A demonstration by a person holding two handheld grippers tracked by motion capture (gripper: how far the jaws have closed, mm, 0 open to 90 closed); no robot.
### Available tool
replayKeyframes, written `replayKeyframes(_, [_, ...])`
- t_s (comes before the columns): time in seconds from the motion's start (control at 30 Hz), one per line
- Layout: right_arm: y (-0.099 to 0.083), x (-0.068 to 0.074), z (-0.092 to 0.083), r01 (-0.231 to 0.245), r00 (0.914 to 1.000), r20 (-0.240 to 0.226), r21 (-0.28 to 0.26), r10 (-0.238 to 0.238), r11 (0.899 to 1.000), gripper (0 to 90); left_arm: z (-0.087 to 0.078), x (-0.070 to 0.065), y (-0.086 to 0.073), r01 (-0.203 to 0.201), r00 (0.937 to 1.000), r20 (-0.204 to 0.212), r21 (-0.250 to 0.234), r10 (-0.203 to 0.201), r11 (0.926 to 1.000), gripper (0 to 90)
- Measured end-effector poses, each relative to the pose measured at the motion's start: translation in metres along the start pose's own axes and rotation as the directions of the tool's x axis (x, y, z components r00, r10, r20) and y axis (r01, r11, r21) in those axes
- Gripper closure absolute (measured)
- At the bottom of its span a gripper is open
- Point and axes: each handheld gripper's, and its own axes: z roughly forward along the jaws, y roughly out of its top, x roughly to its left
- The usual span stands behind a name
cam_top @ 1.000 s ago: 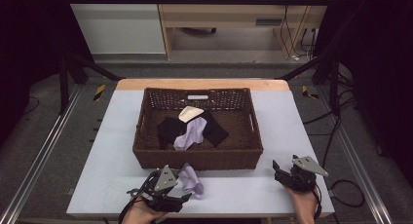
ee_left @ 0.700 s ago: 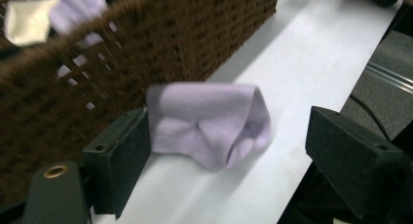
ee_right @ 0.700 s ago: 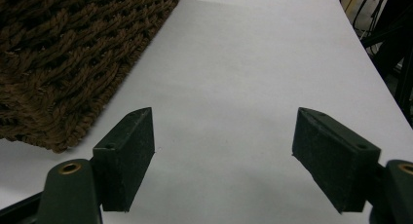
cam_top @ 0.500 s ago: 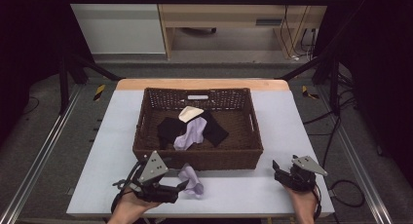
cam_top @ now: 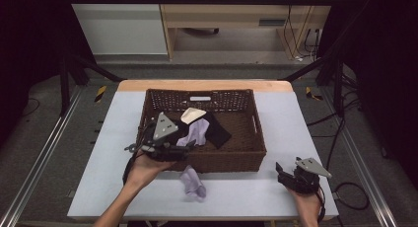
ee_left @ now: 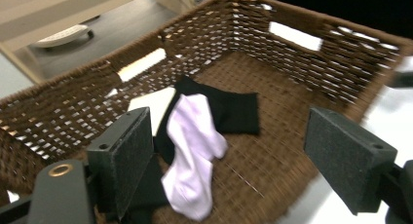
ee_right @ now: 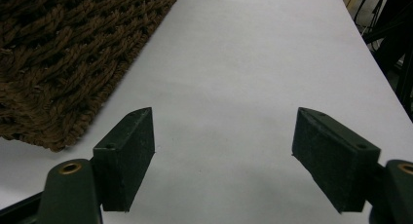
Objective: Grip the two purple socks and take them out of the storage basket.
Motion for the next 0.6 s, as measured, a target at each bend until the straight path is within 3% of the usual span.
replayKeyframes(0.07, [0.000,0.000,0.000,-0.001,1.0000,0.001,0.000,0.001,1.000,23.8,0.012,0.003,0.006,-0.015,0.9995,-0.026,0.008,0.015,0.9999,18.7])
replayKeyframes(0.23, [0.000,-0.001,0.000,-0.010,0.9999,-0.007,0.007,0.010,1.000,25.1,0.036,0.010,0.015,-0.008,0.9983,-0.058,0.033,0.010,0.9994,21.3])
replayKeyframes(0.6, [0.000,0.000,0.000,0.006,0.9999,-0.008,0.004,-0.006,1.000,29.0,0.075,0.029,0.026,0.069,0.9944,-0.084,0.059,-0.064,0.9959,25.2])
